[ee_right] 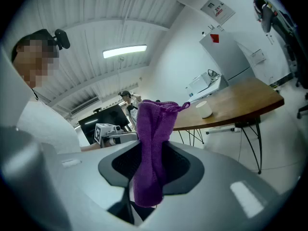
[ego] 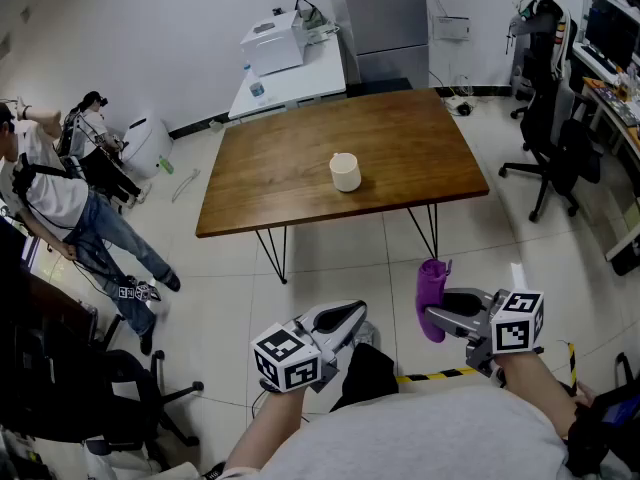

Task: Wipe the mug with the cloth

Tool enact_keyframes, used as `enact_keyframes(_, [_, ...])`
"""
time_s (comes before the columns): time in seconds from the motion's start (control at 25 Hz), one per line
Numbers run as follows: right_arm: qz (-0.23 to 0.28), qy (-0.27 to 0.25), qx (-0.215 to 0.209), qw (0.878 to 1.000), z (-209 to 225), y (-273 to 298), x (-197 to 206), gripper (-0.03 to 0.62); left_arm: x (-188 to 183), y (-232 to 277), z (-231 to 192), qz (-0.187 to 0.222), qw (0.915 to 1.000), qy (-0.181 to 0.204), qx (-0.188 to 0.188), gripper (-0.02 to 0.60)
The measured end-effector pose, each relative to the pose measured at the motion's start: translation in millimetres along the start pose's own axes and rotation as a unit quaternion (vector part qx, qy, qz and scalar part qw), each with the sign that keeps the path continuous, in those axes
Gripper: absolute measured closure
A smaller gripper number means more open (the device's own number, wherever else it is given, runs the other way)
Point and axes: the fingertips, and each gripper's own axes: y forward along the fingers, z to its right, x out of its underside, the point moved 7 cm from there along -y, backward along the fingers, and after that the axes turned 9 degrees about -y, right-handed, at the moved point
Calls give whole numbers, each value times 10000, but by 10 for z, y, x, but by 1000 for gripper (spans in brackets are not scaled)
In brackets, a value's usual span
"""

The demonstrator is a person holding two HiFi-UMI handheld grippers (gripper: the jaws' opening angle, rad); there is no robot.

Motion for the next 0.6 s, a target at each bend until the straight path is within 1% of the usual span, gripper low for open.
enact_keyframes(0.12, [46,103,62,9999,412,295,-170,462,-194,163,-484,-24,10000,-62,64,577])
enact_keyframes(0.24, [92,190,165,9996,862,639,-427,462,-459,304,-1064,-120,9999,-109,55,577])
enact_keyframes(0.36, [97,294,279,9991,1327,1033,-720,462,-819,407,-1699,-196,9997,-155,46,577])
enact_keyframes(0.48, [103,339,406,9985,1771,1431,-1049,462,-1228,492,-2327,-238,9996,-122,35,577])
enact_keyframes(0.6, [224,338,506,9979,2132,1771,-1379,462,-1616,595,-2885,-252,9997,-60,48,577])
